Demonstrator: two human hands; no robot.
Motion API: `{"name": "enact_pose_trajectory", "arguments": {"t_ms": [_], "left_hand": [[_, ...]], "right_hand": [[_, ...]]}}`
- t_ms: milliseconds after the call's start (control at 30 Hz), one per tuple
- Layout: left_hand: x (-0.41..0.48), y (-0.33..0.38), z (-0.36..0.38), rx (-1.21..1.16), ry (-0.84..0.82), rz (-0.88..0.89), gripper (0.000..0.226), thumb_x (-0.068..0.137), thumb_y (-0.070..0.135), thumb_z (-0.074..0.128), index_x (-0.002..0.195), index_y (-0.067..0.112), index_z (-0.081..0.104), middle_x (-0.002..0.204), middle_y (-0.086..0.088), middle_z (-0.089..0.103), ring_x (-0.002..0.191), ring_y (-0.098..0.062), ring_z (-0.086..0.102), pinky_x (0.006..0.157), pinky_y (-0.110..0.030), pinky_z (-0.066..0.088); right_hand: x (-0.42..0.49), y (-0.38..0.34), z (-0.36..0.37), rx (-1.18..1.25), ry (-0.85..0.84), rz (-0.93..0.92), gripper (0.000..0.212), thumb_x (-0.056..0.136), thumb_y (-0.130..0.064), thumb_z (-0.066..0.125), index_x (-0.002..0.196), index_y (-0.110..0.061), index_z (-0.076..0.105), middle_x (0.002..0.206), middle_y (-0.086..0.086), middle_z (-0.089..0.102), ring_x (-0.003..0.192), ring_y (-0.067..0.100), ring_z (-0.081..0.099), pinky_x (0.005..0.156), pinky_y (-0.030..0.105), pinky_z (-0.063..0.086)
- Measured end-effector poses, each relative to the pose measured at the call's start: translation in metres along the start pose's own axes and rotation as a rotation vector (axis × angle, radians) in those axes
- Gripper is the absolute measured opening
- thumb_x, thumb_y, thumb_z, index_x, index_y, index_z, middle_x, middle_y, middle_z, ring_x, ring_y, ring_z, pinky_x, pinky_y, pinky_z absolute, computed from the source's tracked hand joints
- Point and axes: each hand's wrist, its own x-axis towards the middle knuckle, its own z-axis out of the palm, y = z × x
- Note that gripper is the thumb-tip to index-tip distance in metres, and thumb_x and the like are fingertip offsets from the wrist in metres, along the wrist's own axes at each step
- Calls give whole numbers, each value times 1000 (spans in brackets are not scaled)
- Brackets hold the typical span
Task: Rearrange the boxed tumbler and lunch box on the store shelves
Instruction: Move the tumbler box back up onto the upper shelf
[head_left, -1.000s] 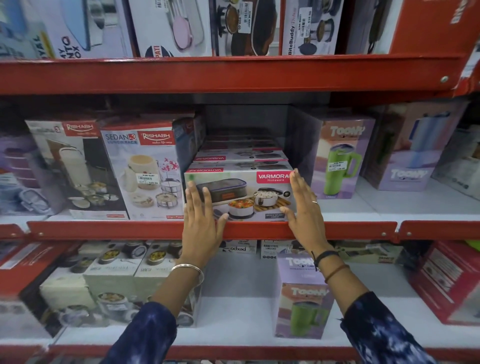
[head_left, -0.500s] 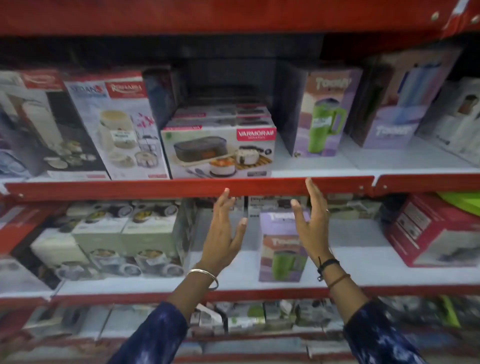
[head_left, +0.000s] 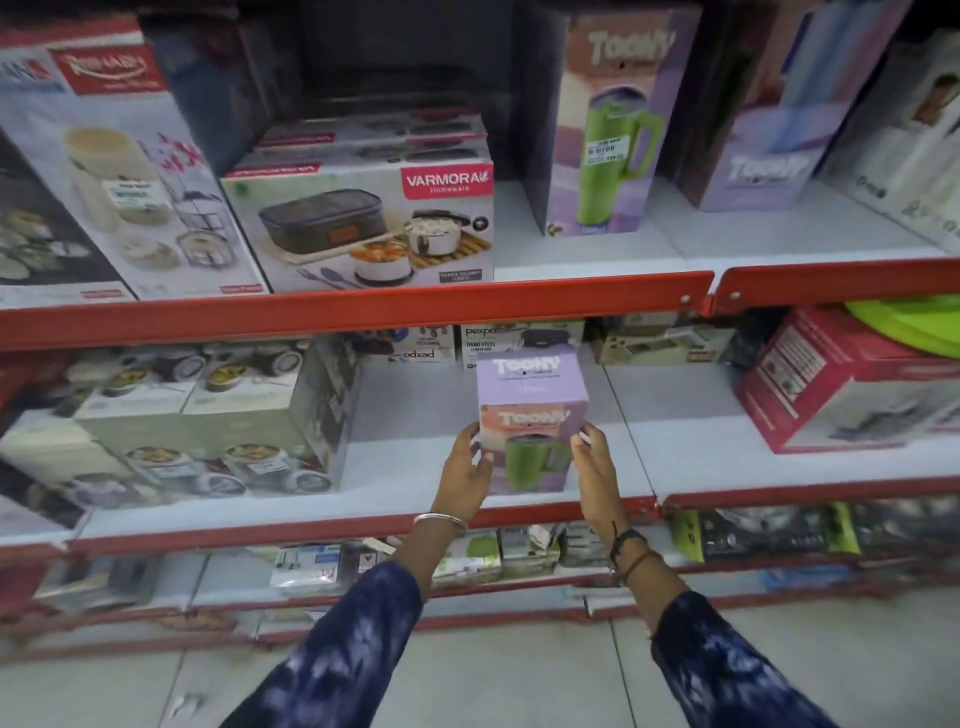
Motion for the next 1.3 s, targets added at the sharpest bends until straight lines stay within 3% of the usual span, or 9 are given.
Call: {"name": "enact_pose_trajectory", "arguments": {"t_ms": [133,233,400,500,633,800,967,1200,1300], "left_hand": [[-20,9,-3,-3,-57,105,43,98,14,43,139,10,31,146,-10,39,132,-19,38,105,-29,35],[-37,19,-4,-97,19,151,46,97,26,47,140,16,34,145,-5,43,131,-14,41,102,-26,40],[-60,66,-11,-206,205,261,32,94,22,52,126,23,48,126,1,58,114,-7,55,76,-9,48],[-62,95,-22,-159,279,358,32,93,26,54,124,22,53,121,3,61,102,-6,61,72,-18,54],[-57,118,-34,-70,341,413,33,89,46,54,117,29,59,115,5,66,94,-9,65,75,-43,59],[-57,127,-41,-51,361,407,36,83,54,54,110,31,63,107,6,69,86,-7,67,70,-48,59],[-61,132,-42,-55,367,399,34,83,52,55,109,31,64,106,8,69,84,-7,67,70,-48,59],[-56,189,-50,-47,402,586,43,83,52,55,114,24,64,108,8,68,89,-1,63,75,-42,58],[-44,224,-51,-42,396,696,45,84,50,55,116,20,63,108,6,68,92,-1,63,79,-28,55]], "right_hand": [[-7,-11,-16,66,2,-52,32,98,-16,45,129,-24,45,131,-2,52,126,17,47,102,26,39],[-22,-32,-28,72,19,-175,33,94,-16,47,126,-22,49,129,-12,51,121,4,50,106,31,39],[-37,-81,-33,13,68,-368,37,90,-23,52,127,-23,52,128,-13,51,122,9,51,99,20,44],[-33,-112,-33,22,112,-451,34,89,-30,55,123,-32,54,124,-20,55,122,15,53,102,29,45],[-26,-135,-36,36,134,-476,30,90,-22,61,117,-36,57,127,8,60,119,28,56,101,41,47],[-28,-142,-37,49,114,-462,35,87,-15,62,115,-35,59,127,9,61,108,9,60,84,13,49],[-30,-146,-39,27,127,-465,37,88,-12,62,121,-27,56,127,9,61,96,-9,60,78,8,48],[-24,-189,-52,34,197,-582,38,84,-32,63,122,-30,57,125,6,64,102,5,63,83,18,53],[-9,-219,-62,-10,231,-703,45,80,-36,70,123,-37,55,127,5,63,114,20,61,95,38,51]]}}
